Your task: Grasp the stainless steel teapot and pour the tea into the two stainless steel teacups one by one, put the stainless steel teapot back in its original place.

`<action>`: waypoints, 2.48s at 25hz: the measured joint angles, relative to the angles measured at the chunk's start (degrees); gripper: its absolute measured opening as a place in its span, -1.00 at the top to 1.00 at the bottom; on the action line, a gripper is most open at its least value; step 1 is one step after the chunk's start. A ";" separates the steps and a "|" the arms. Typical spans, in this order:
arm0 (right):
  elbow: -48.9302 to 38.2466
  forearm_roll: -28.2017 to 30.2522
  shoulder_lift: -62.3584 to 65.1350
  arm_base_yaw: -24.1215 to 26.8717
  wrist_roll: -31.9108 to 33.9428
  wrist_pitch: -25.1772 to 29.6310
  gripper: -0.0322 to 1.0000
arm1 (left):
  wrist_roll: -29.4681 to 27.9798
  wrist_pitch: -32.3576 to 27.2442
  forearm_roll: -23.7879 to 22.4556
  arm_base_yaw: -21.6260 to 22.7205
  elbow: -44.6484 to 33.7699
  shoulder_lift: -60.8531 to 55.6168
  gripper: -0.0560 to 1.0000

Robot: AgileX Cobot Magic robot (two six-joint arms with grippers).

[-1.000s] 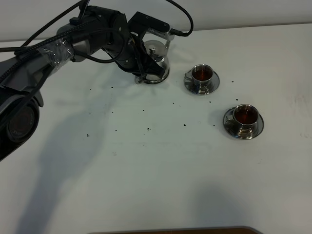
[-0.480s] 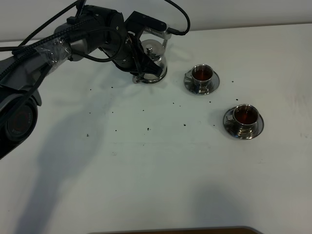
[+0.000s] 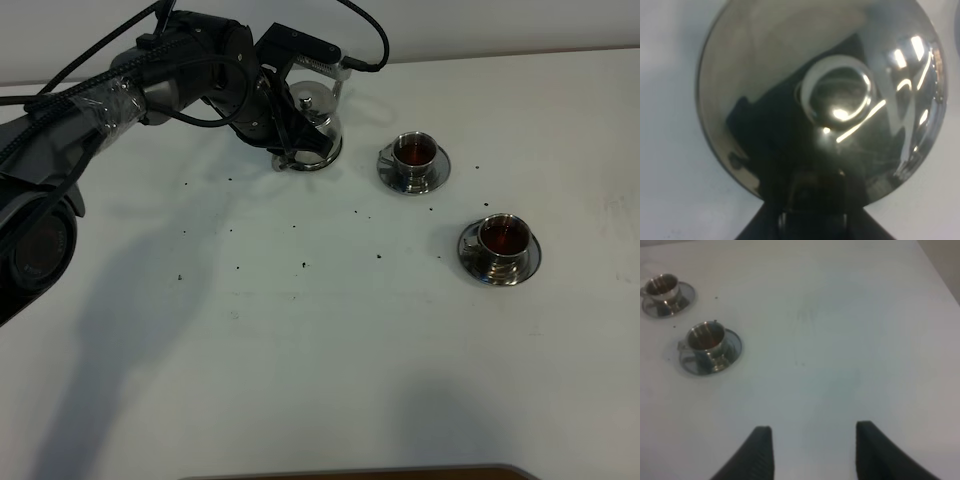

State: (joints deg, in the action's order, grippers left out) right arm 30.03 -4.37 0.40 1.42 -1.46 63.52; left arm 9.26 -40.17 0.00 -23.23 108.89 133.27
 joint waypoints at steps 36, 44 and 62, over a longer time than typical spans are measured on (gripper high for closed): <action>0.00 0.00 0.00 0.00 -0.01 0.00 0.19 | -5.83 -28.32 -3.84 1.34 -27.19 -26.61 0.38; 0.00 0.00 0.00 0.00 -0.01 0.00 0.19 | -11.72 -20.31 -4.93 1.34 -51.61 -45.74 0.38; 0.00 0.00 0.00 0.00 -0.01 0.00 0.19 | -13.28 -19.78 -2.07 1.34 -82.23 -87.11 0.14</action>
State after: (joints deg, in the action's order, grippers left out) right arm 30.03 -4.37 0.40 1.42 -1.47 63.52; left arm -4.02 -59.95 -2.07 -21.88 26.66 46.16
